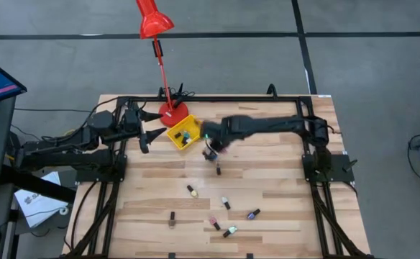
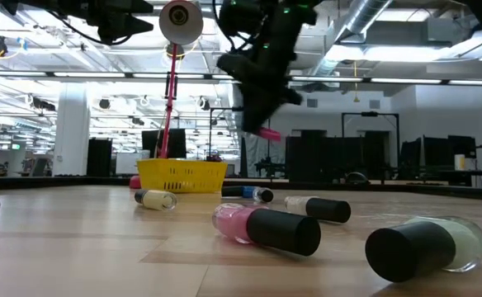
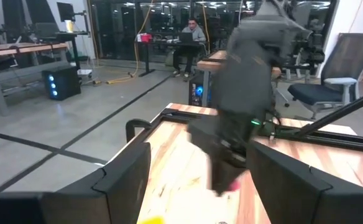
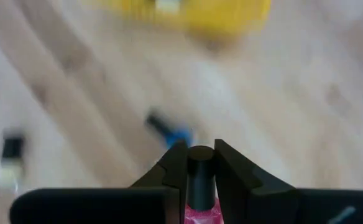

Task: Pick & Place Nail Polish
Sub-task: Put the pink nail polish into the yellow basket

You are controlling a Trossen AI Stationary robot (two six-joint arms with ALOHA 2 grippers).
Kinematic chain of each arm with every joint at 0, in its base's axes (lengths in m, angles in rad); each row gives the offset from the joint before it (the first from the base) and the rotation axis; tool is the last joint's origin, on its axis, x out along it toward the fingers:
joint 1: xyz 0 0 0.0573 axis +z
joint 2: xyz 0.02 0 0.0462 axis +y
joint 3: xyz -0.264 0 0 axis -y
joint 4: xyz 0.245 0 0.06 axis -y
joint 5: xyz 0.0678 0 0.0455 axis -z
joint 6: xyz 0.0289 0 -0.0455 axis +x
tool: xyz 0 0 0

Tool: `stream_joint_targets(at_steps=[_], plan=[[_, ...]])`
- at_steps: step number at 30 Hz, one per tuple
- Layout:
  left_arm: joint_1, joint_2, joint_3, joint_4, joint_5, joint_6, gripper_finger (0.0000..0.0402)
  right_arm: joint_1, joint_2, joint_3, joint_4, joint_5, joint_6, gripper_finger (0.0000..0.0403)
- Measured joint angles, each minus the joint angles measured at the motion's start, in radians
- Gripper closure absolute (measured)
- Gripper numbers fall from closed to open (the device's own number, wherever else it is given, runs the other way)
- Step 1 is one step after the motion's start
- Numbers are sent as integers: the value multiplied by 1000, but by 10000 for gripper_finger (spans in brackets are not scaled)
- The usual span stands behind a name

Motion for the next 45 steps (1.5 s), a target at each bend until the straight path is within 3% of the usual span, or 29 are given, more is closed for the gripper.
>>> stream_joint_targets(at_steps=[8,16,34,45], plan=[[0,0,0,0,1,-26,142,-103,5,28,345,-32,-127,355],[0,0,0,0,0,-27,142,-135,48,34,620,-1,-250,354],[0,0,0,0,1,-45,142,-142,238,29,713,0,-279,354],[0,0,0,0,1,-45,142,-142,243,29,706,0,-304,344]])
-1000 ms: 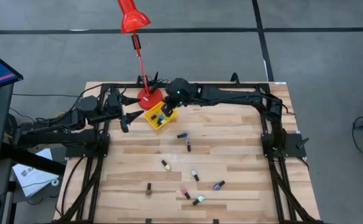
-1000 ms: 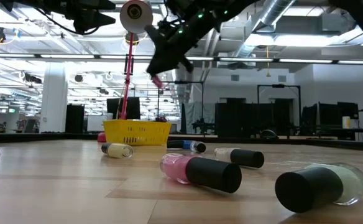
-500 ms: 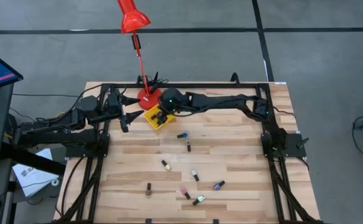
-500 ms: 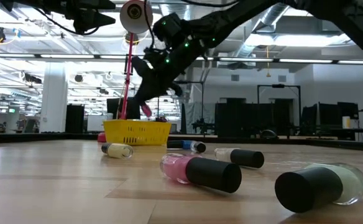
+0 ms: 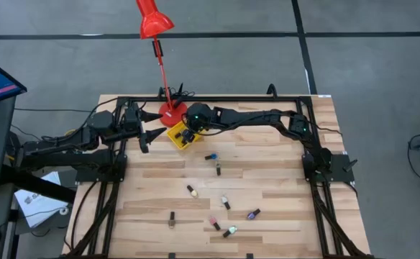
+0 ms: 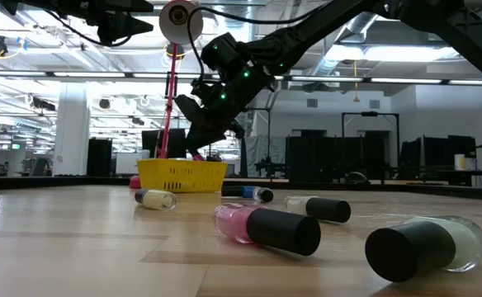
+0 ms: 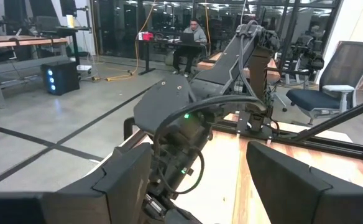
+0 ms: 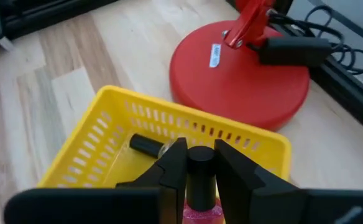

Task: Pick & Place Nail Polish
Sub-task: Put the pink nail polish into the yellow basket, then put the transparent nail polish into the yellow basket

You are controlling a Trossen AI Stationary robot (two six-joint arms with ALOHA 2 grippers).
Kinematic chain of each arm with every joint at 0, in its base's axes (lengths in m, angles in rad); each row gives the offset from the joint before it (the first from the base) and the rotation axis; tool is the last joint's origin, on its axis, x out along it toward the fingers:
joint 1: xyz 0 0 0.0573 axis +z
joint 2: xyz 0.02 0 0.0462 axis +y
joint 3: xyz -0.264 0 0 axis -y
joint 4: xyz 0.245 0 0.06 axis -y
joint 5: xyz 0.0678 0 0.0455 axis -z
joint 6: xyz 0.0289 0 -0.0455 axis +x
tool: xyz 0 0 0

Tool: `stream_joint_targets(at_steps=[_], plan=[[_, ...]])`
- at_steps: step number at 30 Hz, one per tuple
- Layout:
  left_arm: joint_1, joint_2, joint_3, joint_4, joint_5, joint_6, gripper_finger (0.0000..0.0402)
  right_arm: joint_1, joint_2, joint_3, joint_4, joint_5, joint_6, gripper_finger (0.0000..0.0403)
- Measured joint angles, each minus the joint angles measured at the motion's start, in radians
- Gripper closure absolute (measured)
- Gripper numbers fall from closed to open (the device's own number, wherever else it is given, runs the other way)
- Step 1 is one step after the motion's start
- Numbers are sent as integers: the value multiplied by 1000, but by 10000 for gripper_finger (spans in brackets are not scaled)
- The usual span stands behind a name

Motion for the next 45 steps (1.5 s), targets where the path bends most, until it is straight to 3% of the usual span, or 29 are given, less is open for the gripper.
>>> stream_joint_targets(at_steps=[16,26,30,34,39,45], plan=[[0,0,0,0,0,0,142,-5,0,0,-24,-1,0,338],[0,0,0,0,0,-1,142,-10,-1,0,-28,-5,1,264],[0,0,0,0,0,-7,142,-11,-70,-2,-69,-13,7,240],[0,0,0,0,1,-7,142,-9,-199,2,-205,-11,106,233],[0,0,0,0,2,-7,142,36,-317,2,-502,53,320,230],[0,0,0,-1,1,-7,142,148,-316,0,-751,127,541,192]])
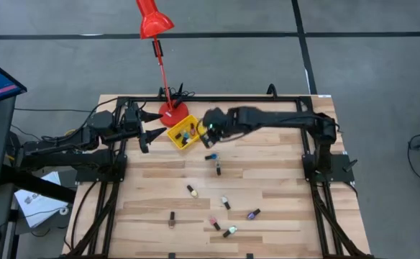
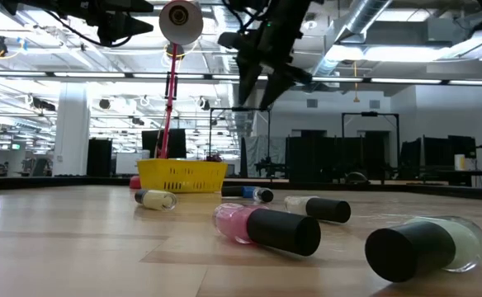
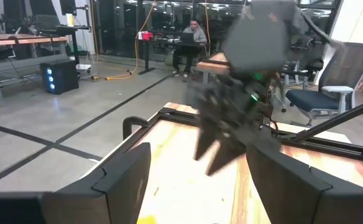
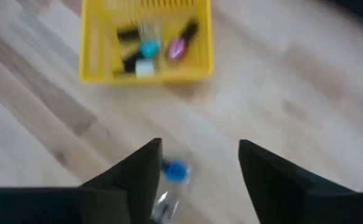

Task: Pick & Place Nail Polish
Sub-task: Put the transparent nail polish into the yellow basket

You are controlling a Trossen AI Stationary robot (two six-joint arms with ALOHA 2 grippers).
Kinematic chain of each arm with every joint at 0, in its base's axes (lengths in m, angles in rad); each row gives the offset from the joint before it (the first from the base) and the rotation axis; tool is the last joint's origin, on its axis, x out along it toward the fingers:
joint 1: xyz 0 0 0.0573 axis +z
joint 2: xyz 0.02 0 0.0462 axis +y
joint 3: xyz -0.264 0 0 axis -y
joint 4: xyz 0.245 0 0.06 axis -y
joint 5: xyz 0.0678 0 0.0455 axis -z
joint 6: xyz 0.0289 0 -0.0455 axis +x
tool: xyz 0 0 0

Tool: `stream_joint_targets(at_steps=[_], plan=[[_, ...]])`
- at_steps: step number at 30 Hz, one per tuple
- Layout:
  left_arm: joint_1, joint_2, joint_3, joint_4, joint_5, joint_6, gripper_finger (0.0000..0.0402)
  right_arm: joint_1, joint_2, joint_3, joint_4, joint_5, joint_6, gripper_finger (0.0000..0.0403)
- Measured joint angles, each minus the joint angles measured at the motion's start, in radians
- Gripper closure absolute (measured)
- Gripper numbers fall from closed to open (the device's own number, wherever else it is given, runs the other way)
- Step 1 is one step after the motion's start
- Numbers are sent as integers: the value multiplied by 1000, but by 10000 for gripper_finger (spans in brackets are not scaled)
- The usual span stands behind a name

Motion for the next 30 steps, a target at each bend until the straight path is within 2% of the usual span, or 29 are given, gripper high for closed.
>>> stream_joint_targets(at_steps=[6,10,17,22,27,30], plan=[[0,0,0,0,0,0,142,100,73,-3,-69,-2,159,122],[0,0,0,0,0,0,142,134,130,0,-95,-60,223,98],[0,0,0,-18,5,0,142,146,243,-2,-68,-167,243,96],[0,0,0,-26,5,0,142,138,309,-2,-50,-189,222,96],[0,0,0,-27,6,0,142,119,334,3,-7,-221,194,99],[0,0,0,-28,6,0,142,109,333,3,-12,-251,197,115]])
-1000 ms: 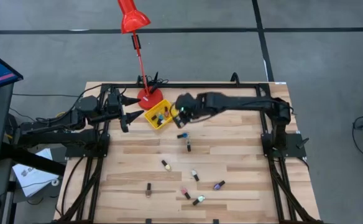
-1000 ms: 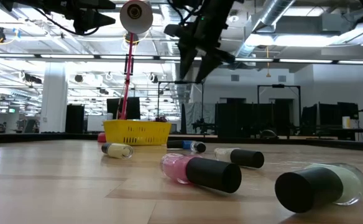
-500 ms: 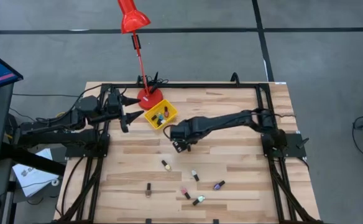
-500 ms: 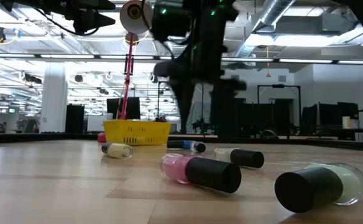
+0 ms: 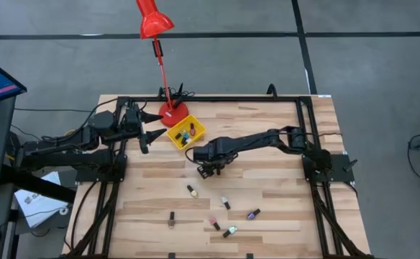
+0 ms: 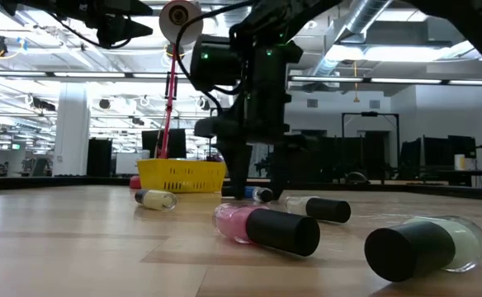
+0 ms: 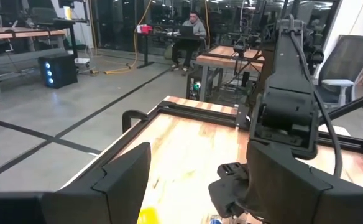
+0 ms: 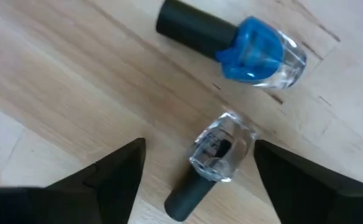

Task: Pick & Place Nail Polish
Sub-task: Put the transparent nail polish into the yellow basket

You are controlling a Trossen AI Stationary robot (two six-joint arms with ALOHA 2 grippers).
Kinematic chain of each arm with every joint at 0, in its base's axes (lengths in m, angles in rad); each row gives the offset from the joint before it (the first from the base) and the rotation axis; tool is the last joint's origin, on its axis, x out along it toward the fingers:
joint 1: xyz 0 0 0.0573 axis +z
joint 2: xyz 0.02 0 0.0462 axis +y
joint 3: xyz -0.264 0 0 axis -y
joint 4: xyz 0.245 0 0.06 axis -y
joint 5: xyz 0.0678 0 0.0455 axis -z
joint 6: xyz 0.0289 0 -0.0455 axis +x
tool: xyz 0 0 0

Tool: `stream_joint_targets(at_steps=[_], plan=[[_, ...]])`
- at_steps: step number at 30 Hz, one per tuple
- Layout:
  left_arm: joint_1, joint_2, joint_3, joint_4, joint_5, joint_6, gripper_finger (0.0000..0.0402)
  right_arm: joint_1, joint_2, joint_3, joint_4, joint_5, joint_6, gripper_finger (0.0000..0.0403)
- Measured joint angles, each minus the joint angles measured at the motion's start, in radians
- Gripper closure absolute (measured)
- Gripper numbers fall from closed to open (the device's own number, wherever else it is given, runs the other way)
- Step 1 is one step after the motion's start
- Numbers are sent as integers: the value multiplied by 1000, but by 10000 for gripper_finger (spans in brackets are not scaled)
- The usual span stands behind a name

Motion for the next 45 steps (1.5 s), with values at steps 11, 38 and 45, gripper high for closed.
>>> stream_joint_targets(at_steps=[11,38,45], plan=[[0,0,0,-1,24,0,142,-1,8,0,-18,-12,-16,277],[0,0,0,-5,23,0,142,-103,-167,-4,196,-12,-226,297],[0,0,0,-6,23,0,142,-183,-160,55,287,-8,-374,297]])
